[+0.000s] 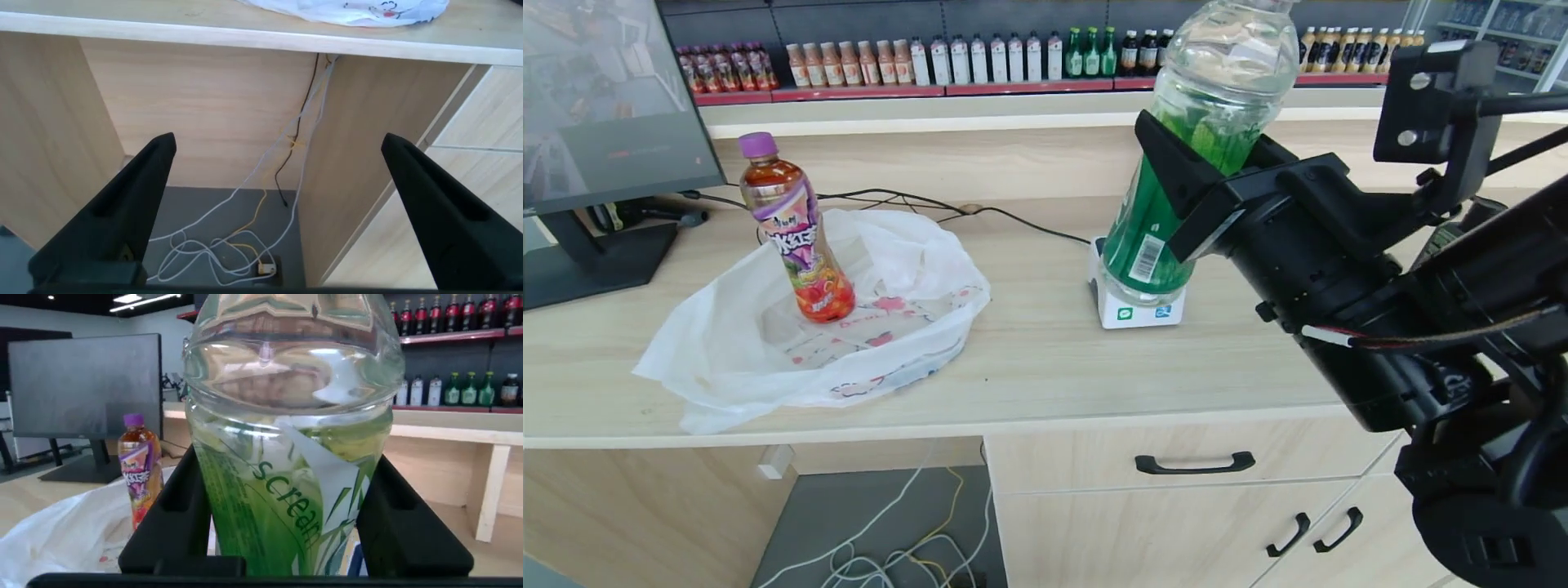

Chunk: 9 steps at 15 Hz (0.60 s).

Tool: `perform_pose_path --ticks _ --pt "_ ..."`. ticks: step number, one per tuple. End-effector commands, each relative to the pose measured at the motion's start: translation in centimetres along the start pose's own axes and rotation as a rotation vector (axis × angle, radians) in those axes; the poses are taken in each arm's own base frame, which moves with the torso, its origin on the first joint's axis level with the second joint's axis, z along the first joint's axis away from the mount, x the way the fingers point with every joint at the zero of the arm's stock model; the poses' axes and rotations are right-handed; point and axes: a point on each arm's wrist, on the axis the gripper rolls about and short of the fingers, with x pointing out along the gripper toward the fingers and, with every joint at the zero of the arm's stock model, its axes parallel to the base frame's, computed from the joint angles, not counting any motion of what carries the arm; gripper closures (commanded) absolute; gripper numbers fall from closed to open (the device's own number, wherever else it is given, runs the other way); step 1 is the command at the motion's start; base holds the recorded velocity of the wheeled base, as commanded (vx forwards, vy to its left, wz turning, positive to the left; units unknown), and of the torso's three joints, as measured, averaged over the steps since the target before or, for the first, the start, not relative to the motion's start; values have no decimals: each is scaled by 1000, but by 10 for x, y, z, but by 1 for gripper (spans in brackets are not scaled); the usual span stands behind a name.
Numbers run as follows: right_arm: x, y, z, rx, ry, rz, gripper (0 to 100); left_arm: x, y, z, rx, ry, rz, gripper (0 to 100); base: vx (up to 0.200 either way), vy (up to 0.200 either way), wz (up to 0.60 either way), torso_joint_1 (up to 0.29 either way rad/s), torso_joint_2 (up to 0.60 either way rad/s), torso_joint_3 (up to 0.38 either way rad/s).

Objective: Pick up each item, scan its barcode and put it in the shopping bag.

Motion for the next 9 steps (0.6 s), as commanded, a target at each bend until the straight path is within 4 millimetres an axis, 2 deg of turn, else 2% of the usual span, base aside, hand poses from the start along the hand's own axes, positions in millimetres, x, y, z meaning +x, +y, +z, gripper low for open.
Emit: perform_pose_path --ticks 1,3,6,9 --pt "11 3 -12 -30 -3 49 100 0 0 0 0 0 0 0 0 0 0 0 0 0" --pt "23 3 -19 -85 -35 103 100 0 0 0 -1 0 0 0 0 0 0 0 0 0" --pt "44 0 -43 -221 -73 188 100 0 0 0 -1 0 0 0 0 0 0 0 0 0" --pt "49 -10 -61 -315 -57 191 100 0 0 0 0 0 0 0 0 0 0 0 0 0"
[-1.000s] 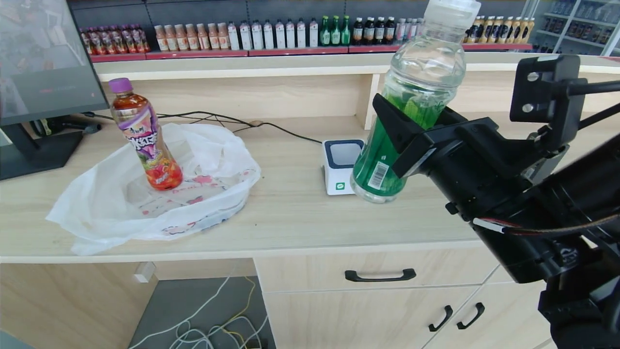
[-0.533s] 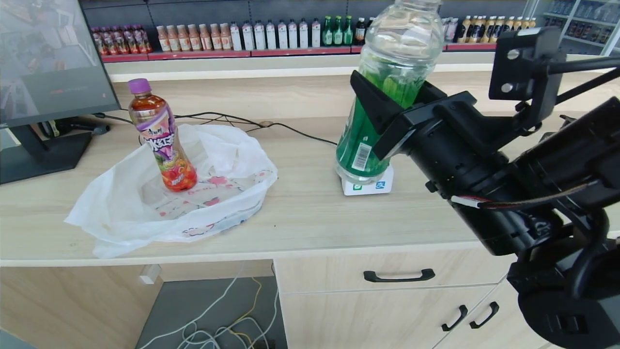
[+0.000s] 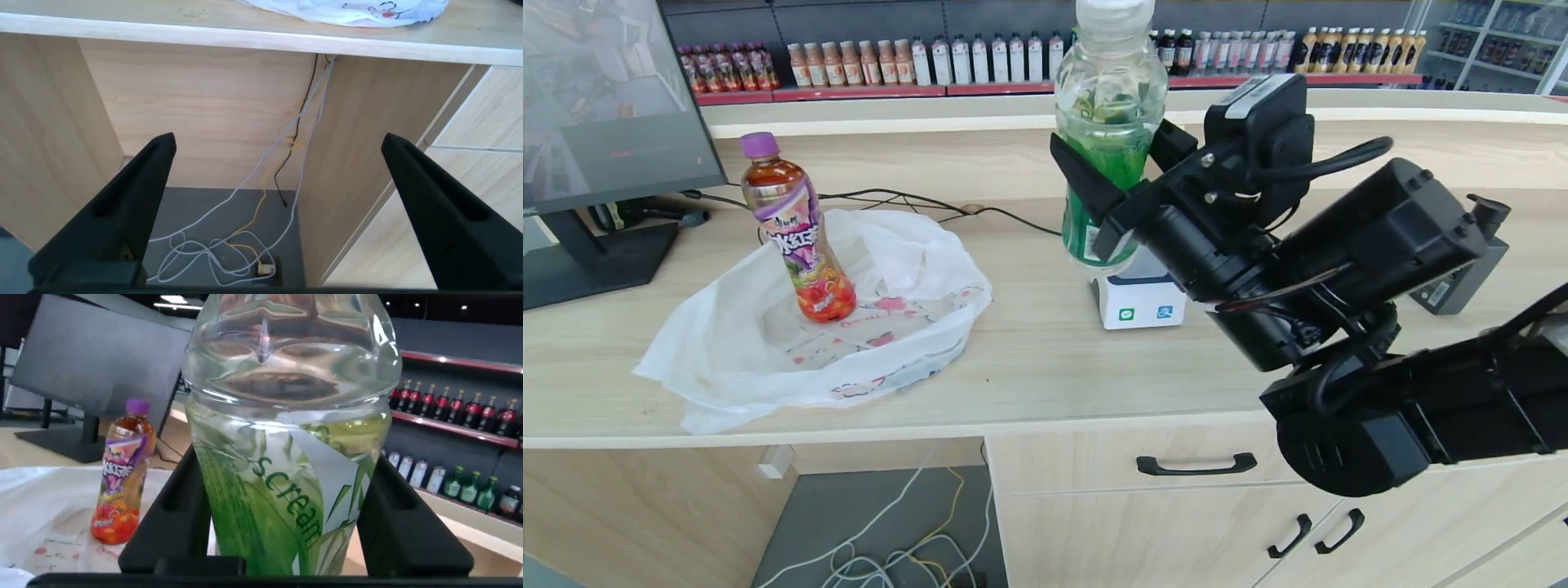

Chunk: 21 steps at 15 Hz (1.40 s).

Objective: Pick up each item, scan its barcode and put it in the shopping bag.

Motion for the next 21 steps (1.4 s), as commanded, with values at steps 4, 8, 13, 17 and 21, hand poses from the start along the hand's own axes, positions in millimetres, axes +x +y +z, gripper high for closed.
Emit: perform_pose_path --ticks 4,8,13,17,21 --pt "8 -28 -39 -157 -45 -37 100 0 0 0 0 0 0 0 0 0 0 0 0 0" --pt "2 -51 -51 -250 -70 55 100 0 0 0 0 0 0 0 0 0 0 0 0 0" --pt "-3 -54 -65 -318 -106 198 100 0 0 0 0 0 0 0 0 0 0 0 0 0" --pt "-10 -56 -81 -405 -133 310 100 0 0 0 0 0 0 0 0 0 0 0 0 0" --pt "-12 -57 -90 -451 -138 334 100 0 0 0 0 0 0 0 0 0 0 0 0 0"
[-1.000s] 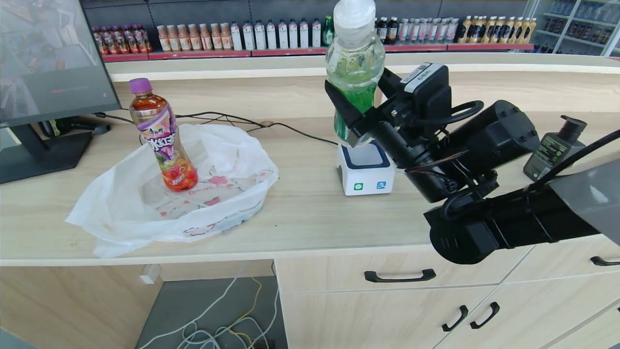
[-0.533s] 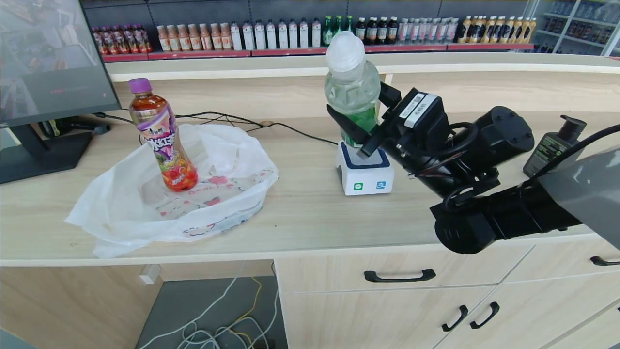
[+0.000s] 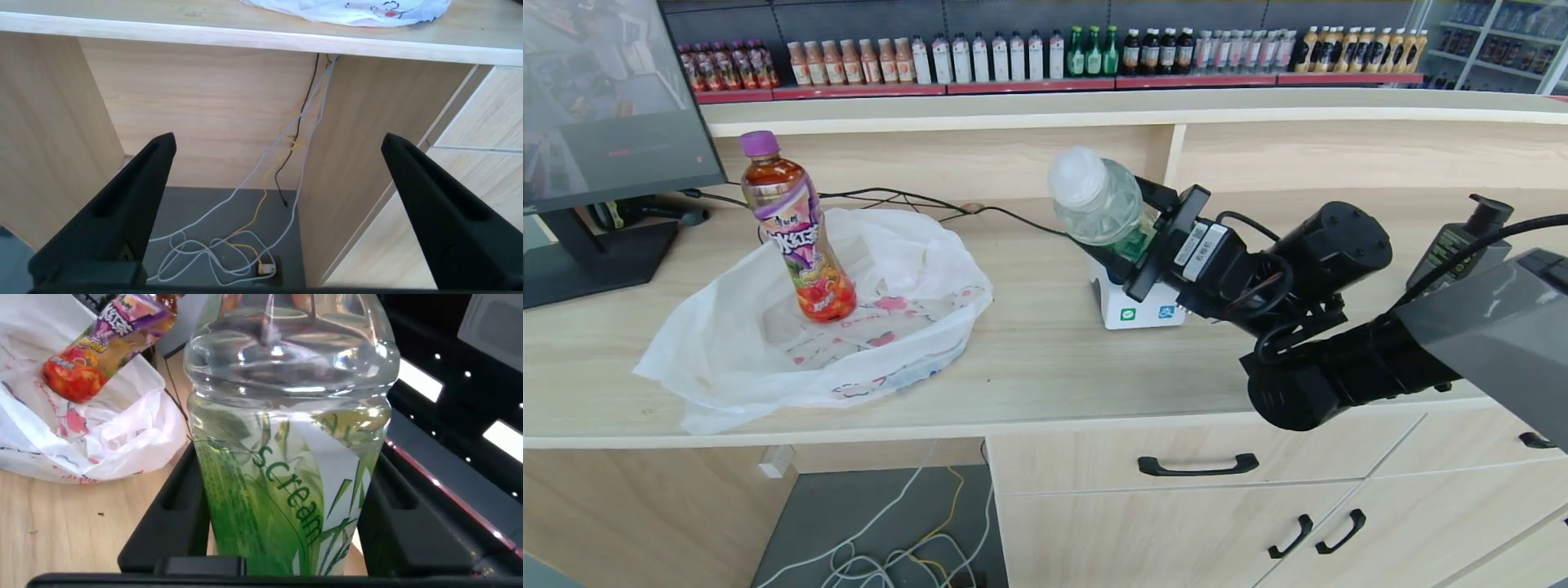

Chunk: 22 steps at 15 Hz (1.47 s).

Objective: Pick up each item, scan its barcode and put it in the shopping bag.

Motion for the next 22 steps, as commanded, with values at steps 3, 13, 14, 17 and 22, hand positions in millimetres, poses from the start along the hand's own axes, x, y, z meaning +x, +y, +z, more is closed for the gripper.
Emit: perform_pose_path --ticks 3,13,14,17,22 --pt "-1 -11 -5 -35 -22 -1 100 0 0 0 0 0 0 0 0 0 0 0 0 0" --pt "-4 -20 -21 -79 -10 -27 100 0 0 0 0 0 0 0 0 0 0 0 0 0" --pt "-4 -16 -24 -76 -6 -22 100 0 0 0 0 0 0 0 0 0 0 0 0 0" --pt "-4 -15 -25 -72 -7 -21 100 0 0 0 -2 0 0 0 0 0 0 0 0 0" --pt "-2 -11 -26 -64 -9 -16 100 0 0 0 0 0 0 0 0 0 0 0 0 0"
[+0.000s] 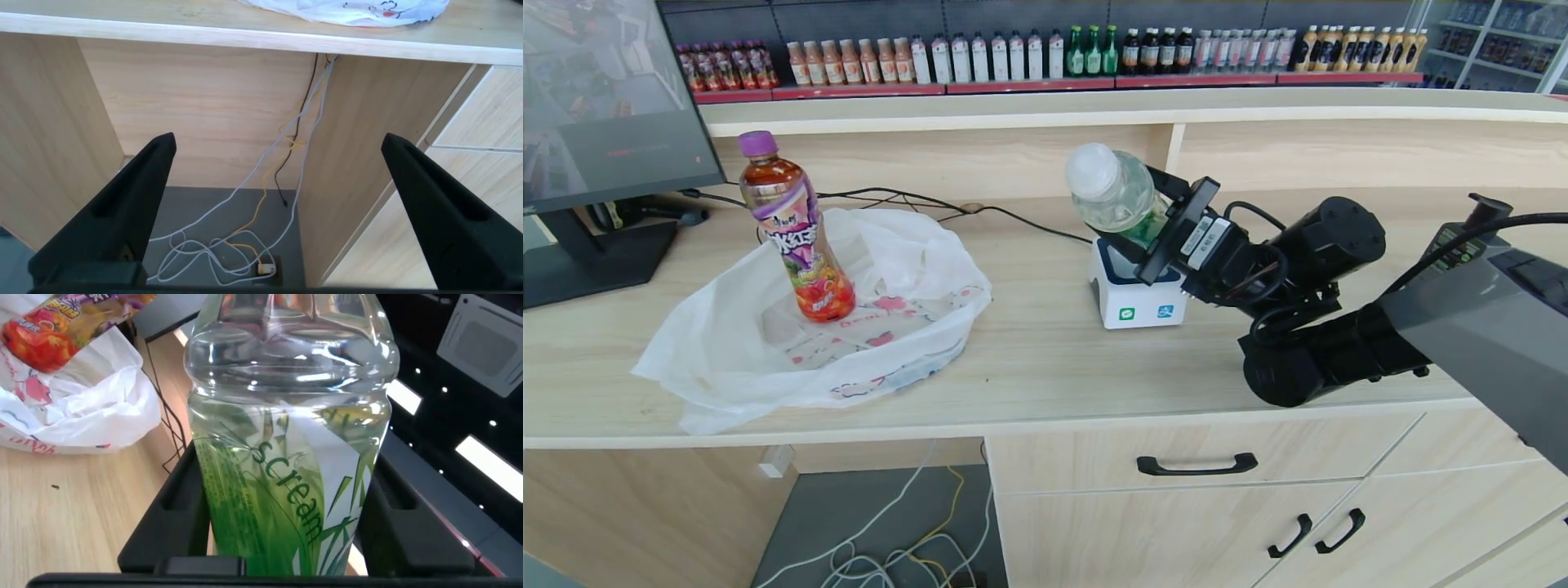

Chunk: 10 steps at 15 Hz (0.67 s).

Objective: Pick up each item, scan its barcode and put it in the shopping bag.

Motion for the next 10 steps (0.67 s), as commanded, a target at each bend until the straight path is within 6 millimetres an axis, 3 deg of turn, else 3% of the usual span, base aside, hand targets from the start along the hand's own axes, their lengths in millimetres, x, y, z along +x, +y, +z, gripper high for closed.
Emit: perform_pose_path --ticks 1,10 --pt "-1 2 0 6 3 5 100 0 0 0 -2 0 0 0 0 0 0 0 0 0" --pt "5 9 5 17 -14 15 100 0 0 0 0 0 0 0 0 0 0 0 0 0"
